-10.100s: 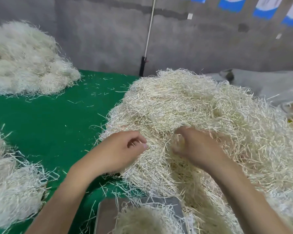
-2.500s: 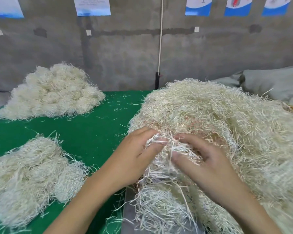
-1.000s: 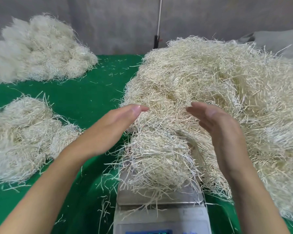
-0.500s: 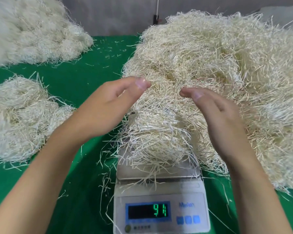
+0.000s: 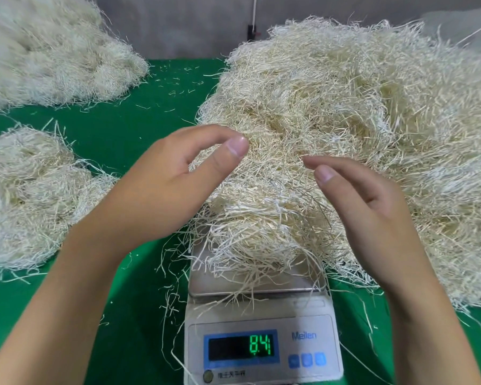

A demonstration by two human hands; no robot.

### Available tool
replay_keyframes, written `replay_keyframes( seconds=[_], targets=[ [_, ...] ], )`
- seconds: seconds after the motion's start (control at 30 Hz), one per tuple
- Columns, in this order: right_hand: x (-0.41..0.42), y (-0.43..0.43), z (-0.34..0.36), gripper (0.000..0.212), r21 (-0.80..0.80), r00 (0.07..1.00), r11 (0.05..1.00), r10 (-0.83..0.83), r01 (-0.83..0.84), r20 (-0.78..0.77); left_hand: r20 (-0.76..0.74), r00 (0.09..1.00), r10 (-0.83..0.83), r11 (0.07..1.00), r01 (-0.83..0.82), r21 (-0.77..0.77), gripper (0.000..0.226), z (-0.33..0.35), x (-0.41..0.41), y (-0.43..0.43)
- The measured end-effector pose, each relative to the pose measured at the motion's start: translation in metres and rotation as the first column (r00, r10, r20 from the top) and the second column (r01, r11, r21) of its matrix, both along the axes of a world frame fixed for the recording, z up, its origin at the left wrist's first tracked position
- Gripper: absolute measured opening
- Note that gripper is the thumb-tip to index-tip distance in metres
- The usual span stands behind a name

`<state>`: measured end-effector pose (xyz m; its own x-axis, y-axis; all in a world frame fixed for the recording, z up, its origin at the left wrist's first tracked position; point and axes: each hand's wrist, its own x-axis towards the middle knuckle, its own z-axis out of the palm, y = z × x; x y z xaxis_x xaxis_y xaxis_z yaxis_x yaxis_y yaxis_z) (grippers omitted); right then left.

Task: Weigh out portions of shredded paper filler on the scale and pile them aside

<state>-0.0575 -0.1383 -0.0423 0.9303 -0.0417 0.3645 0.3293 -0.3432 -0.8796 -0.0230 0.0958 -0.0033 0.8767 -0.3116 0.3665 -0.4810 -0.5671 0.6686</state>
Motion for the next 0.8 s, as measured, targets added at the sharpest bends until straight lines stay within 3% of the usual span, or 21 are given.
replay_keyframes(
  seconds=[0.33, 0.5, 0.6, 0.7, 0.8],
  targets=[
    [-0.012, -0.011, 0.006, 0.023, 0.093, 0.994, 0.99, -0.111, 0.109, 0.021, 0.075, 0.996, 0.057, 0.997, -0.052, -0.063, 0.038, 0.014, -0.006, 0.006],
    [0.003, -0.025, 0.03, 0.026, 0.156, 0.994, 0.982, -0.105, 0.11, -0.039, 0.04, 0.983, 0.181, 0.98, -0.177, -0.088, 0.021, 0.034, 0.017, 0.024],
    [0.022, -0.03, 0.05, 0.026, 0.133, 0.996, 0.988, -0.076, 0.081, -0.042, -0.016, 0.978, 0.208, 0.978, -0.209, -0.029, 0.018, 0.041, 0.038, 0.028],
    [0.047, -0.036, 0.064, 0.019, -0.029, 0.994, 0.998, -0.066, 0.064, -0.092, -0.104, 0.977, 0.187, 0.979, -0.176, 0.106, 0.013, 0.039, 0.068, 0.027],
    [0.08, -0.039, 0.067, 0.01, -0.399, 0.98, 0.917, -0.084, 0.005, -0.18, -0.205, 0.974, 0.094, 0.975, -0.048, 0.218, 0.011, 0.031, 0.1, 0.02]
  ],
)
